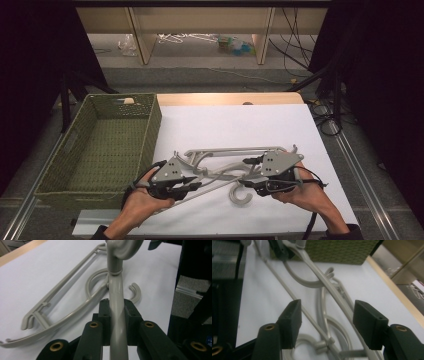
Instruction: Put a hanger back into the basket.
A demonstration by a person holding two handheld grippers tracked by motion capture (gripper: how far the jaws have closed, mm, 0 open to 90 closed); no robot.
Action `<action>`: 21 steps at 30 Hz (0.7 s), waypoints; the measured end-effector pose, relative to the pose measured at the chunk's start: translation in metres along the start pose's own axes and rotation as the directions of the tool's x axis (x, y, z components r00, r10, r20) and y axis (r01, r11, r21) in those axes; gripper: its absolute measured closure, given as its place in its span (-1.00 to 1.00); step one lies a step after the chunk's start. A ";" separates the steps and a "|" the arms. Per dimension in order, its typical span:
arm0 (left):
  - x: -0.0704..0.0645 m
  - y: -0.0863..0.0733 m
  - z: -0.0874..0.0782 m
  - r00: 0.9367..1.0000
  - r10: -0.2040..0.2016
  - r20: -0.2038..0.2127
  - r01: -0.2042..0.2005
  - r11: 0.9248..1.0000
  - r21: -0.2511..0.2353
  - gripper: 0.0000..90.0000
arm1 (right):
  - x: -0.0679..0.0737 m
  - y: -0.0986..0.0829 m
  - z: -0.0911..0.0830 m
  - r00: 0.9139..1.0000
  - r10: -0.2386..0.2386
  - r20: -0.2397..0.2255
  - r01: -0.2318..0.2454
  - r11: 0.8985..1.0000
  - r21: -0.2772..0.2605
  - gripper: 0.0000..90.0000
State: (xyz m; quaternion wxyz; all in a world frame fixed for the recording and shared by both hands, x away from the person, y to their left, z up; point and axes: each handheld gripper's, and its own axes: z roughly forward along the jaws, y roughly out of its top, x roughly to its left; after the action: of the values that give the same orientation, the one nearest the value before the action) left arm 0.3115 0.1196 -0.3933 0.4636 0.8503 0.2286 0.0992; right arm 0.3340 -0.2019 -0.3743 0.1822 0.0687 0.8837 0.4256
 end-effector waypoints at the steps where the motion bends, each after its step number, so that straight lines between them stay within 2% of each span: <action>1: 0.003 0.003 -0.006 1.000 -0.025 -0.007 0.025 1.000 -0.016 0.75 | 0.002 0.001 -0.005 0.999 0.045 0.030 -0.044 0.998 -0.037 -0.14; 2: 0.003 0.003 -0.006 1.000 -0.025 -0.007 0.025 1.000 -0.016 0.75 | 0.002 0.001 -0.005 0.999 0.045 0.030 -0.044 0.998 -0.037 -0.14; 4: 0.005 0.005 -0.012 0.999 -0.041 -0.009 0.041 0.999 -0.029 0.75 | 0.007 0.000 -0.011 0.994 0.091 0.067 -0.086 0.993 -0.083 -0.16; 6: 0.009 0.010 -0.020 0.999 -0.052 -0.011 0.052 0.998 -0.035 0.75 | 0.008 -0.001 -0.012 0.992 0.098 0.080 -0.090 0.991 -0.094 -0.16; 7: 0.010 0.013 -0.025 0.997 -0.082 -0.012 0.081 0.995 -0.054 0.75 | 0.010 -0.002 -0.014 0.991 0.098 0.095 -0.089 0.991 -0.101 -0.16; 8: 0.013 0.017 -0.031 0.997 -0.081 -0.009 0.081 0.995 -0.061 0.75 | 0.011 -0.003 -0.016 0.990 0.103 0.099 -0.092 0.990 -0.104 -0.16; 9: 0.015 0.021 -0.036 0.995 -0.102 -0.007 0.101 0.992 -0.077 0.75 | 0.013 -0.005 -0.018 0.988 0.109 0.106 -0.096 0.989 -0.114 -0.16; 11: 0.018 0.029 -0.048 0.994 -0.107 -0.017 0.106 0.991 -0.085 0.75 | 0.016 -0.009 -0.020 0.988 0.117 0.102 -0.105 0.988 -0.117 -0.16; 13: 0.021 0.038 -0.063 0.993 -0.099 -0.058 0.094 0.992 -0.080 0.75 | 0.020 -0.013 -0.020 0.988 0.117 0.102 -0.105 0.988 -0.112 -0.16; 15: 0.027 0.041 -0.074 0.993 -0.091 -0.074 0.084 0.992 -0.097 0.75 | 0.023 -0.019 -0.018 0.988 0.129 0.084 -0.120 0.988 -0.099 -0.17; 17: 0.033 0.041 -0.084 0.988 -0.122 -0.090 0.111 0.987 -0.117 0.75 | 0.025 -0.023 -0.015 0.987 0.138 0.079 -0.131 0.987 -0.090 -0.17; 18: 0.038 0.041 -0.089 0.988 -0.118 -0.102 0.105 0.987 -0.121 0.75 | 0.025 -0.025 -0.014 0.987 0.140 0.075 -0.134 0.987 -0.083 -0.17; 21: 0.052 0.038 -0.100 0.979 -0.150 -0.138 0.131 0.982 -0.136 0.75 | 0.026 -0.028 -0.013 0.986 0.150 0.075 -0.144 0.986 -0.080 -0.18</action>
State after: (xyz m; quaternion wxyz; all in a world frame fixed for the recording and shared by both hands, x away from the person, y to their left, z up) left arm 0.3300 0.2009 -0.3084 0.5040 0.7914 0.3151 0.1428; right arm 0.3066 -0.2217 -0.3959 0.1883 0.1440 0.8517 0.4673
